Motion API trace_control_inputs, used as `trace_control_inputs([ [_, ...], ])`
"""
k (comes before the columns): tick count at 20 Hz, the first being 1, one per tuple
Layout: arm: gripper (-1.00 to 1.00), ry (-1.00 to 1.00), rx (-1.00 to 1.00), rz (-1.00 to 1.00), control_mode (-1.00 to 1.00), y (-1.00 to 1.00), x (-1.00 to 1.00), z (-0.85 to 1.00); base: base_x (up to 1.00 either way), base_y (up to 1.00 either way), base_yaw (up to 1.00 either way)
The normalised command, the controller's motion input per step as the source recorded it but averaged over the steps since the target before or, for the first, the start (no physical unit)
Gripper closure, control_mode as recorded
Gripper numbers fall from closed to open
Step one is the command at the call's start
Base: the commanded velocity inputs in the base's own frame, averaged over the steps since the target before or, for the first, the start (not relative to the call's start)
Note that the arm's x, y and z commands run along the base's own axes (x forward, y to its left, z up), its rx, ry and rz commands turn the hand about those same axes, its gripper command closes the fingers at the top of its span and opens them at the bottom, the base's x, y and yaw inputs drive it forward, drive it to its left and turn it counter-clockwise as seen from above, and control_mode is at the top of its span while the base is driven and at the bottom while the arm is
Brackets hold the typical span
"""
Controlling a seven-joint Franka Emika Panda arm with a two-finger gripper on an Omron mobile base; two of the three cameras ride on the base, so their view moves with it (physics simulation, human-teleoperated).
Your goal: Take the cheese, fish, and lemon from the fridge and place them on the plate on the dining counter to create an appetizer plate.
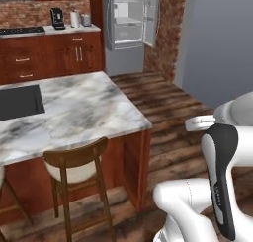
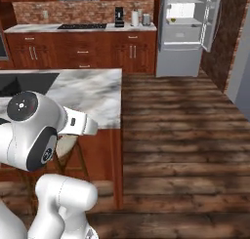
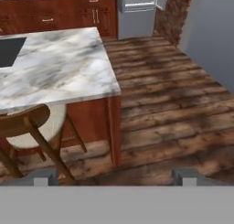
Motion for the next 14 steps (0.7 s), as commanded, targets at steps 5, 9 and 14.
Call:
trace_control_inputs([
  [5, -1.0, 0.0, 0.0, 0.0, 1.0, 0.0, 0.0, 0.0, 0.72, -1.0, 0.05],
  [9, -1.0, 0.0, 0.0, 0.0, 1.0, 0.0, 0.0, 0.0, 0.95, -1.0, 0.17],
  [14, -1.0, 0.0, 0.0, 0.0, 1.0, 0.0, 0.0, 0.0, 1.0, -1.0, 0.3],
])
